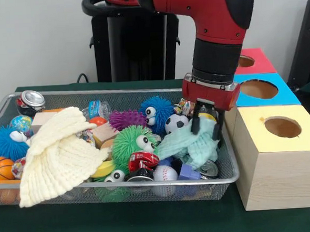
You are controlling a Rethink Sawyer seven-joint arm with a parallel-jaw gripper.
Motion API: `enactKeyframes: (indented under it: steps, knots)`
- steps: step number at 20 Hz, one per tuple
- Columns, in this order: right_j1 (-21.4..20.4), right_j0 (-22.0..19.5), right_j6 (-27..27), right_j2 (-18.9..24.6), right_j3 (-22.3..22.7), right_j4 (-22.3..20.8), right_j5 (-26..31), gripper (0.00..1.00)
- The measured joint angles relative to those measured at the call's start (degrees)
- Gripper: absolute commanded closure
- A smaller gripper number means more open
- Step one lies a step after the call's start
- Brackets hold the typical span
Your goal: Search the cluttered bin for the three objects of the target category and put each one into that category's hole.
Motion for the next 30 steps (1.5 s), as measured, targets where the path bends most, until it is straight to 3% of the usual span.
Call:
enactKeyframes:
  steps: [18,26,27,30]
  knots:
    - [-0.5,0.9,0.0,-1.8,1.6,4.1,0.9,1.00]
    - [-4.9,1.2,0.0,-3.4,2.8,4.2,8.4,1.00]
    - [-6.8,1.2,0.0,-3.9,2.9,4.1,11.2,0.00]
    - [-7.8,1.1,0.0,-4.2,3.0,4.1,11.8,0.00]
